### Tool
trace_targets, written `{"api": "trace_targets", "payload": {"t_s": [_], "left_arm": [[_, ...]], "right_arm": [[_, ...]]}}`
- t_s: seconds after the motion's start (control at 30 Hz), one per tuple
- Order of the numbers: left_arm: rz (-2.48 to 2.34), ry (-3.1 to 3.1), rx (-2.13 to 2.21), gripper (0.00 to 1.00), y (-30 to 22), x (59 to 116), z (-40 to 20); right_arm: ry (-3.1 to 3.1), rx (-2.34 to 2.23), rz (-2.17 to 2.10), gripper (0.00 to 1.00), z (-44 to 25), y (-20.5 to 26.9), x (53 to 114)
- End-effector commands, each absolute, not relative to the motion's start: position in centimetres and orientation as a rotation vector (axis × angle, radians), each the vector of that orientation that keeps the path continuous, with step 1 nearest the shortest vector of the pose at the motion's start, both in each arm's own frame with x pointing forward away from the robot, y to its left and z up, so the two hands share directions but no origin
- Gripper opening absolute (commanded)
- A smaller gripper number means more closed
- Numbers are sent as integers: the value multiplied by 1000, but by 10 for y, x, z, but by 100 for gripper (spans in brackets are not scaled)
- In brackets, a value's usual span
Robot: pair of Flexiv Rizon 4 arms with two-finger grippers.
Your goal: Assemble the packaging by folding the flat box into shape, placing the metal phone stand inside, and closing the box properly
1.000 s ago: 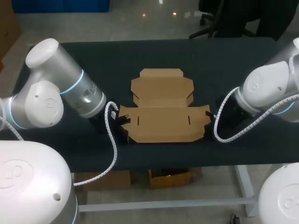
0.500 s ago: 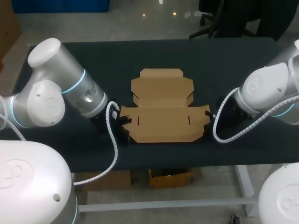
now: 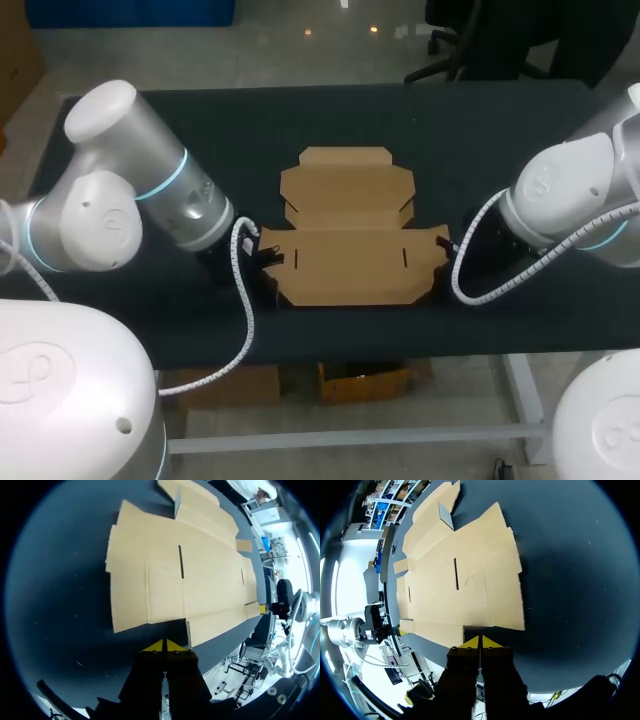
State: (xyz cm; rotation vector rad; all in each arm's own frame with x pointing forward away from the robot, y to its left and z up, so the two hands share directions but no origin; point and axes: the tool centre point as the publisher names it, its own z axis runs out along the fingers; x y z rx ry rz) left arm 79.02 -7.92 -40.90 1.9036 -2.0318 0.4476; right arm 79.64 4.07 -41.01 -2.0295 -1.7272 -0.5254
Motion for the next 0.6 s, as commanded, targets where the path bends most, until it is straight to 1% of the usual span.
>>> {"api": "trace_targets", "payload": {"t_s": [0.03, 0.6], "left_arm": [[437, -2040, 1909, 0, -83, 791, -408], [416, -2042, 1939, 0, -86, 799, -406]], "right_arm": [[-1721, -2020, -526, 0, -410, 40, 799], [-1728, -2002, -531, 0, -412, 44, 805]]}}
